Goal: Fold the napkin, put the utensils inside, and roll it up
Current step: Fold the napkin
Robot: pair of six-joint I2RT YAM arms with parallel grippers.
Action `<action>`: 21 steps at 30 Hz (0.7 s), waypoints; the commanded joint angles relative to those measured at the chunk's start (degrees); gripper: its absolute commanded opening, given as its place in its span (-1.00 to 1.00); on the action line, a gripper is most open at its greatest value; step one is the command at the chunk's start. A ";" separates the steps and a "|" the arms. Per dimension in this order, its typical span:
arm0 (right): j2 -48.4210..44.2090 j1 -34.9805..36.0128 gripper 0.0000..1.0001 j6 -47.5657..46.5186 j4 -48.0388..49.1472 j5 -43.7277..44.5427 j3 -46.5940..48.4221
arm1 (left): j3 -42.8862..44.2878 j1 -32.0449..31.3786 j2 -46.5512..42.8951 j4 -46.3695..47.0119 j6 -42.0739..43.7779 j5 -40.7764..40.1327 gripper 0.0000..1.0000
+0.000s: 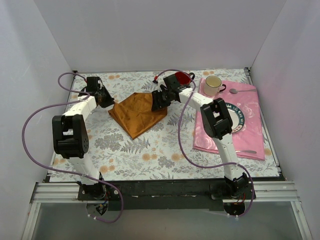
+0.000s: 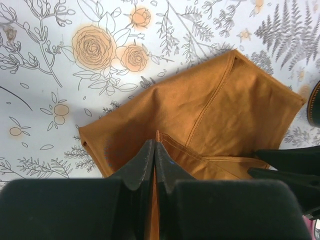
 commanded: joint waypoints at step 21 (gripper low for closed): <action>-10.63 -0.17 -0.37 -5.88 -4.35 -0.54 -11.31 | -3.01 -0.33 -5.37 3.64 -1.14 1.63 -1.00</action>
